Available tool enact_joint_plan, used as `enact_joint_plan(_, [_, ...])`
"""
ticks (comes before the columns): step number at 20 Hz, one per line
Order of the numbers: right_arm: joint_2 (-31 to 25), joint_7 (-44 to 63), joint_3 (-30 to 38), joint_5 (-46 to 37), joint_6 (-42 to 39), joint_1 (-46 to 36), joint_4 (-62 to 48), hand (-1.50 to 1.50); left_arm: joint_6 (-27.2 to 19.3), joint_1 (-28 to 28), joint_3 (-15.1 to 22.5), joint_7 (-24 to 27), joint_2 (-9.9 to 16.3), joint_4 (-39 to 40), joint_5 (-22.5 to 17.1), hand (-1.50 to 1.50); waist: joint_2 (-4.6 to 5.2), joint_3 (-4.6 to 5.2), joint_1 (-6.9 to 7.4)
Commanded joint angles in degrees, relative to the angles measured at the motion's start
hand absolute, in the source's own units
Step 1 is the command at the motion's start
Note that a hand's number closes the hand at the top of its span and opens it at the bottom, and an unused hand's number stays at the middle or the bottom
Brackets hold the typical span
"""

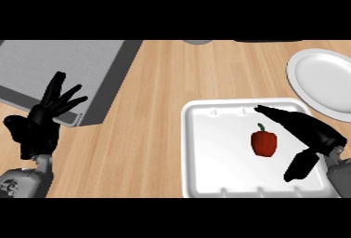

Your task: Pick the bell pepper from the tray and place it in the plate

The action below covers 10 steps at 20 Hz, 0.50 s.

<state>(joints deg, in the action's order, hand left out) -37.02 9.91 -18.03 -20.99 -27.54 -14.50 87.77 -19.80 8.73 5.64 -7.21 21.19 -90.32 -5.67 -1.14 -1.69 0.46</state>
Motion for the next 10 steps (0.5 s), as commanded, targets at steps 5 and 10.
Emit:
enact_joint_plan(5, [1.3, 0.7, -0.8, -1.1, -0.5, -1.9, -1.4, -1.50, 2.3, -5.4, 3.9, -4.9, -3.4, 4.1, -1.1, 0.00, 1.97, 1.79, -1.11])
enact_joint_plan(10, [2.4, -1.8, -4.0, -4.9, 1.5, -1.5, -2.7, 1.50, 4.3, -6.4, 2.5, -6.6, -1.9, 1.5, -2.4, 0.00, 1.99, 1.70, -0.70])
